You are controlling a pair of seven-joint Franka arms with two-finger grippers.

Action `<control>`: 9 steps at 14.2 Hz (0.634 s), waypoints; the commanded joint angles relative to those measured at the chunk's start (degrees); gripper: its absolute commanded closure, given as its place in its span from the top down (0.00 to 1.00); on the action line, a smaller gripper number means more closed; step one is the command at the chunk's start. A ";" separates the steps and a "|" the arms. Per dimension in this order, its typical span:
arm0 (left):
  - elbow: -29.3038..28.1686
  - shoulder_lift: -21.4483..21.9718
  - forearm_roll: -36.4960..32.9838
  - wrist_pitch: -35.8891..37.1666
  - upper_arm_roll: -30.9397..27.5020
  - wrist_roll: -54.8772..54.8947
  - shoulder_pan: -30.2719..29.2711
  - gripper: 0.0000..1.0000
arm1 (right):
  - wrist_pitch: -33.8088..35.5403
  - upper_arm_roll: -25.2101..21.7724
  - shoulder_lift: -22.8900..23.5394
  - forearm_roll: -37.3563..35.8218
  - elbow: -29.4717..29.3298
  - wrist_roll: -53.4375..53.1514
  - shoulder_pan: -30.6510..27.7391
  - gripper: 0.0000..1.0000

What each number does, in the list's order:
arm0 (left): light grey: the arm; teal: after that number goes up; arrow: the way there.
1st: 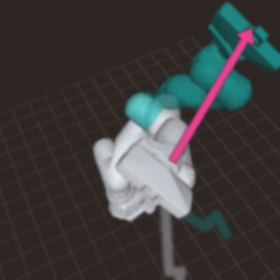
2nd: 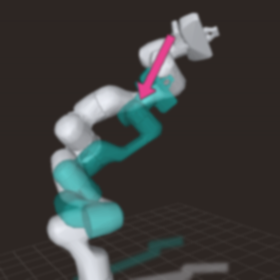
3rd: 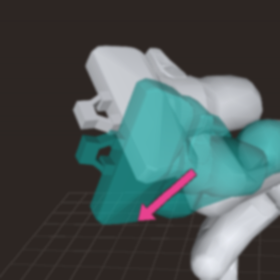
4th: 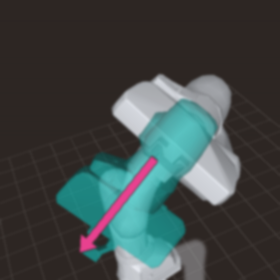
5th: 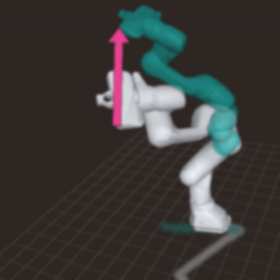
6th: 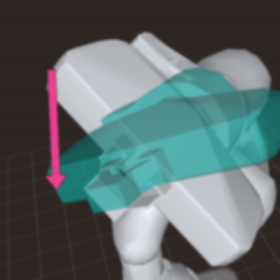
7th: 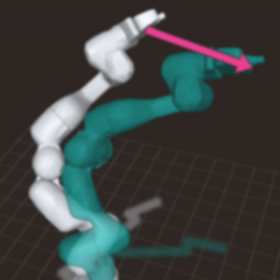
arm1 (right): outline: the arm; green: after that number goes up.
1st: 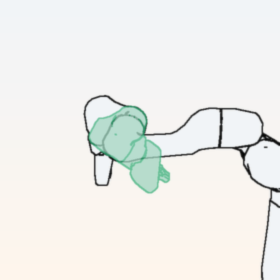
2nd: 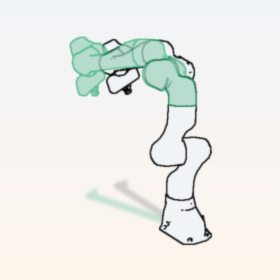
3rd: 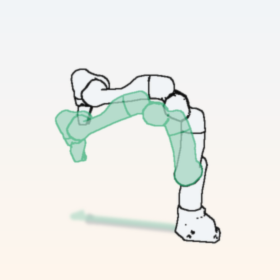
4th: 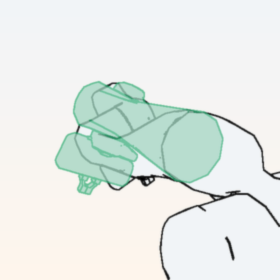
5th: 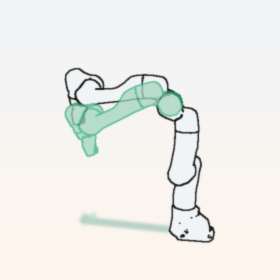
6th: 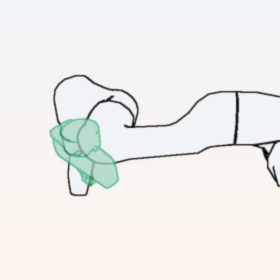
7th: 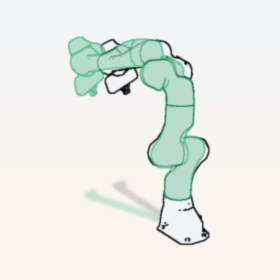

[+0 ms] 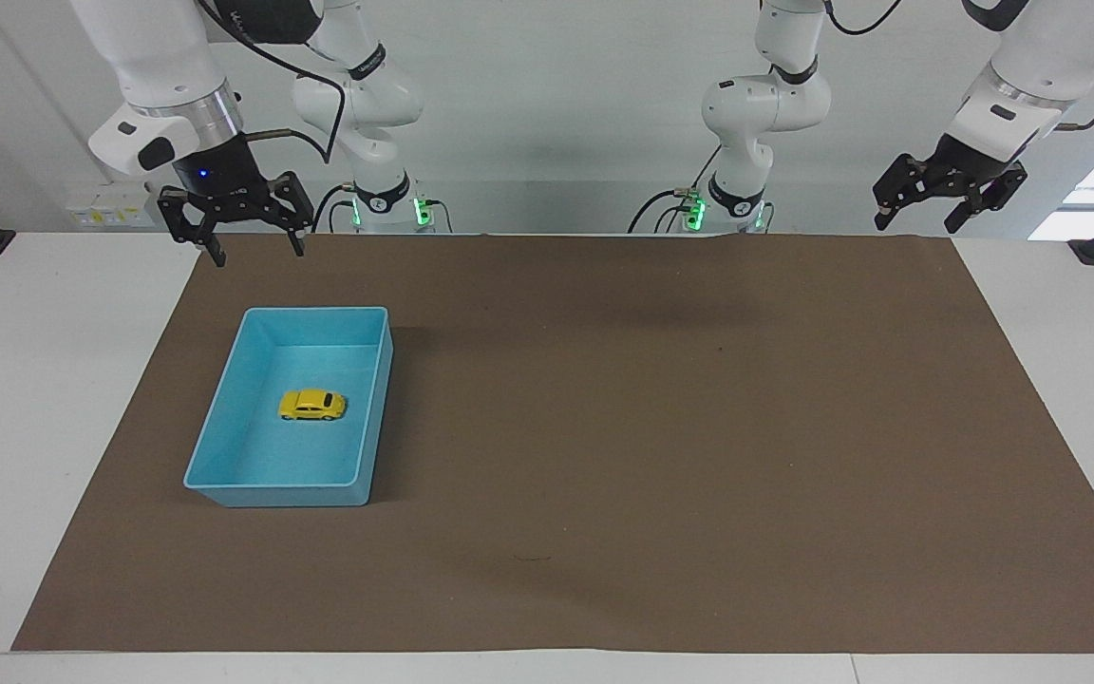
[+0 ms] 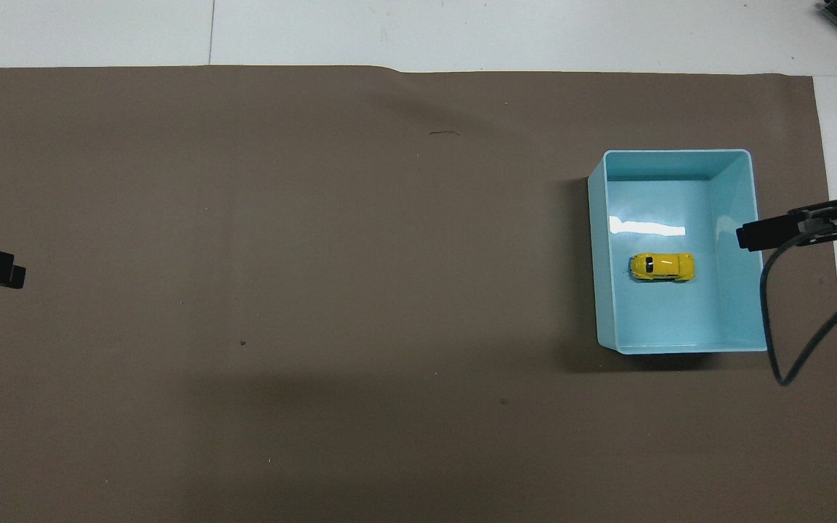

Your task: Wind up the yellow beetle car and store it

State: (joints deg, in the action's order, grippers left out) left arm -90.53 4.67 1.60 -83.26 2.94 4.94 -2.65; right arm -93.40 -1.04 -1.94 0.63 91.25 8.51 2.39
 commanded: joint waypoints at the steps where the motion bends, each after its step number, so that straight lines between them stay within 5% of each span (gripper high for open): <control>1: -1.32 1.39 0.34 0.12 0.14 -0.11 -0.43 1.00 | 1.47 -0.90 0.36 0.78 -0.81 -2.61 0.86 1.00; 9: -1.32 1.39 0.34 0.12 0.14 -0.11 -0.43 1.00 | 1.12 -1.25 -0.26 0.78 -0.81 -3.59 1.56 1.00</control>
State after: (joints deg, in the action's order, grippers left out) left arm -90.53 4.67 1.60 -83.26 2.94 4.94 -2.65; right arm -92.96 -1.55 -1.93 0.63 91.12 6.17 3.46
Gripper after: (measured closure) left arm 0.000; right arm 0.000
